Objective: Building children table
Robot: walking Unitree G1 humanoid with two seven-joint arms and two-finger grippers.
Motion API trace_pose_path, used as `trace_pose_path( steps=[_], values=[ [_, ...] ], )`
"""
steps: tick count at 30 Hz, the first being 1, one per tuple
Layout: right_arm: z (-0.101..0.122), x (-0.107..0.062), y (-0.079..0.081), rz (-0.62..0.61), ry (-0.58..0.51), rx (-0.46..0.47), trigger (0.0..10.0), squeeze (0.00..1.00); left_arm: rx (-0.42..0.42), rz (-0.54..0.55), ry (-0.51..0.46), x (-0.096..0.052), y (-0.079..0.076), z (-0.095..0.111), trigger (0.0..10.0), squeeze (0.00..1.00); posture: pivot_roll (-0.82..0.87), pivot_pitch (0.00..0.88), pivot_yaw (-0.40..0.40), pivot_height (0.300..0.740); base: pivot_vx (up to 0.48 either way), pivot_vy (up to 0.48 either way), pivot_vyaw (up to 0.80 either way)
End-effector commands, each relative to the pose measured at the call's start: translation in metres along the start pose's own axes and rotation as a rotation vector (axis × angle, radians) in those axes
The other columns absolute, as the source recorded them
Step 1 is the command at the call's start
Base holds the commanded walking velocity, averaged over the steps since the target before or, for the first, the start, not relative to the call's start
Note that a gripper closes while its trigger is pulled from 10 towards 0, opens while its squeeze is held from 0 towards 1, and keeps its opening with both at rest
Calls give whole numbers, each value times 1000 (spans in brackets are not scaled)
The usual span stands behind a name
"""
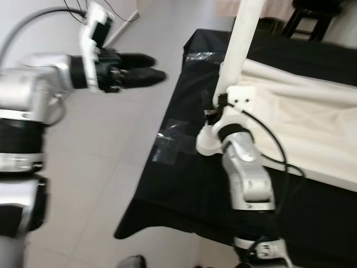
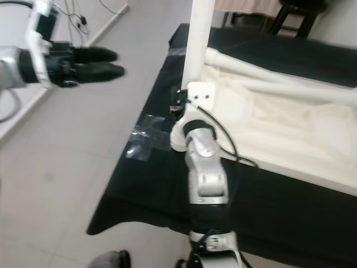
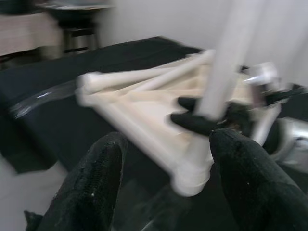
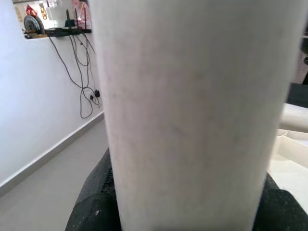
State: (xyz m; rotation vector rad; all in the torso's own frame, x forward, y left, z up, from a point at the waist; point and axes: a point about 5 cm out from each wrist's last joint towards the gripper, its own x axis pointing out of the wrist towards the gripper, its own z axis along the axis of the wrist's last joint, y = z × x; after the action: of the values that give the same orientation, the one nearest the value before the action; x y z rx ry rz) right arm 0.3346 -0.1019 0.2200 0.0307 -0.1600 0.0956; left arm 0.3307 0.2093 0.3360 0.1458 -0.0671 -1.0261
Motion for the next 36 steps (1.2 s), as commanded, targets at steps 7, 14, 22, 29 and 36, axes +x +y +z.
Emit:
trace_pose_path(
  steps=[7,14,22,29,36],
  values=[
    [-52,-13,9,-71,296,190,10000,0,-8,192,74,-40,4,-32,10000,0,105,190,-18,740,0,0,0],
    [-36,-11,4,61,149,287,10000,1000,-61,313,129,-56,-3,-72,10000,0,108,190,-13,740,0,0,0],
    [10,9,-15,547,-69,232,10000,0,-117,391,73,-45,-37,-107,10000,0,127,190,-19,740,0,0,0],
    [23,20,-21,795,-82,134,10000,0,-176,310,71,-30,-71,-130,10000,0,140,184,-28,740,0,0,0],
    [17,35,-21,1052,20,43,0,0,-229,225,26,-12,-120,-155,10000,0,153,172,-38,740,0,0,0]
  ],
)
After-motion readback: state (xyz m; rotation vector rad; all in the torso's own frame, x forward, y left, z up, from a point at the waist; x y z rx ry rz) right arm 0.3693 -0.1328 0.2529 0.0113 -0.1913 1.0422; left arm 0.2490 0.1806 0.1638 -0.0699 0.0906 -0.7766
